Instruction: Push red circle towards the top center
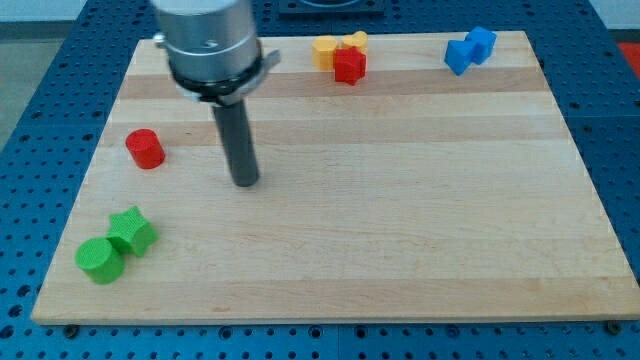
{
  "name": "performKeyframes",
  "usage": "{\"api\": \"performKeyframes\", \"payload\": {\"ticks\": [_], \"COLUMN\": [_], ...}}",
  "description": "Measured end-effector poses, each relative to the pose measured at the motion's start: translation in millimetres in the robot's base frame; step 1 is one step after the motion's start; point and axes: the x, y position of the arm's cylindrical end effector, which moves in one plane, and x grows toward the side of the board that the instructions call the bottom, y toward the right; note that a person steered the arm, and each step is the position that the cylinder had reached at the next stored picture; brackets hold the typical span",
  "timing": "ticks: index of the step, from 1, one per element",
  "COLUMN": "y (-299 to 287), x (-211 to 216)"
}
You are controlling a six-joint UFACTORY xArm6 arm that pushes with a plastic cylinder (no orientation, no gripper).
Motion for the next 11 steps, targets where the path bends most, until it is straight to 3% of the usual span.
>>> {"api": "performKeyframes", "payload": {"ticks": [3,4,7,11], "y": [-128,-147,-97,-90], "x": [0,-9,-36,-108]}}
